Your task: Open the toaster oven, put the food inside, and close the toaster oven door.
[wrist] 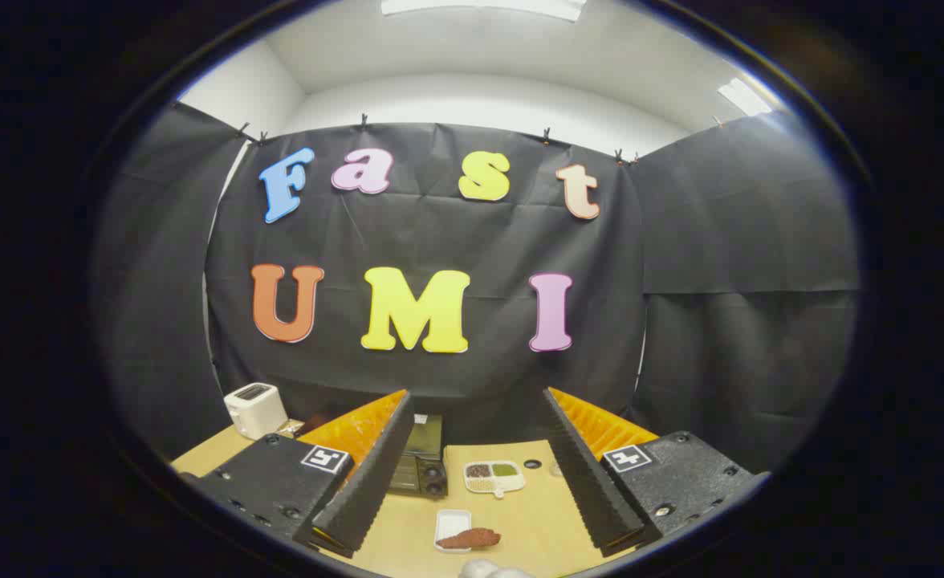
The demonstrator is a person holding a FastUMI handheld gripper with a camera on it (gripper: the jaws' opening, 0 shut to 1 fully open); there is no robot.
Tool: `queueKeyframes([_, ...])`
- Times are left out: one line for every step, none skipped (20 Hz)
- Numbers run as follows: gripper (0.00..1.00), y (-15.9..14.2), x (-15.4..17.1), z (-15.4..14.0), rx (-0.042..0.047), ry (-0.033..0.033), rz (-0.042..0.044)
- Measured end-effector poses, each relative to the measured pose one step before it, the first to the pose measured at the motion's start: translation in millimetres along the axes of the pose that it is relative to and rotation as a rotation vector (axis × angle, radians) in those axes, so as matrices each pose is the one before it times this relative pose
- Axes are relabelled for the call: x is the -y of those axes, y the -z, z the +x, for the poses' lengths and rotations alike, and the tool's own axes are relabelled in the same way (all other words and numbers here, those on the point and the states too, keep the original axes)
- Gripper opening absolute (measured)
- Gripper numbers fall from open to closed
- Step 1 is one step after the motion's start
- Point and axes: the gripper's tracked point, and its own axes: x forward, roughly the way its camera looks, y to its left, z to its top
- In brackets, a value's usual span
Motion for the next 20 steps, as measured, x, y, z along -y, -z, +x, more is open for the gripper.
queueKeyframes([1.0,0.48,-1.54,-0.6,0.0,0.00015,-0.00414])
queueKeyframes([1.0,-0.54,-1.19,-1.35,0.00018,0.00065,-0.00072])
queueKeyframes([1.0,-0.16,-0.84,-0.63,0.00197,-0.00238,0.00257])
queueKeyframes([1.0,0.14,-1.64,-0.29,-0.00097,-0.00091,0.00226])
queueKeyframes([1.0,0.94,0.09,-1.2,-0.00059,0.00035,0.0014])
queueKeyframes([1.0,-0.14,-0.05,-0.98,-0.0008,0.00011,-0.00037])
queueKeyframes([1.0,0.7,-0.74,-0.98,-0.00045,0.00105,-0.00105])
queueKeyframes([1.0,-0.06,0.01,-0.33,-0.00034,-0.00099,0.00026])
queueKeyframes([1.0,1.35,-1.02,0.22,-0.00087,-0.00105,0.00049])
queueKeyframes([1.0,0.11,-0.26,-0.27,-0.00055,-0.00079,-0.00014])
queueKeyframes([1.0,0.87,-1.08,-1.11,-0.00199,-0.00016,0.00054])
queueKeyframes([1.0,0.09,0.26,0.04,-0.00059,-0.00161,0.00108])
queueKeyframes([1.0,0.57,-0.32,0.53,0.00038,0.00153,-0.00099])
queueKeyframes([1.0,-0.23,0.32,-0.22,0.00192,0.00087,-0.00087])
queueKeyframes([1.0,0.63,-0.29,0.57,0.00208,0.00124,-0.00052])
queueKeyframes([1.0,0.94,-0.81,-0.28,-0.00123,-0.00037,-0.00079])
queueKeyframes([1.0,2.16,-1.37,1.55,-0.00251,-0.00023,0.00163])
queueKeyframes([1.0,2.04,-1.93,1.88,-0.00405,-0.00025,0.00247])
queueKeyframes([1.0,4.69,-3.41,2.6,-0.0059,-0.00035,0.00188])
queueKeyframes([1.0,4.33,-4.13,4.22,-0.0045,-0.00068,0.0022])
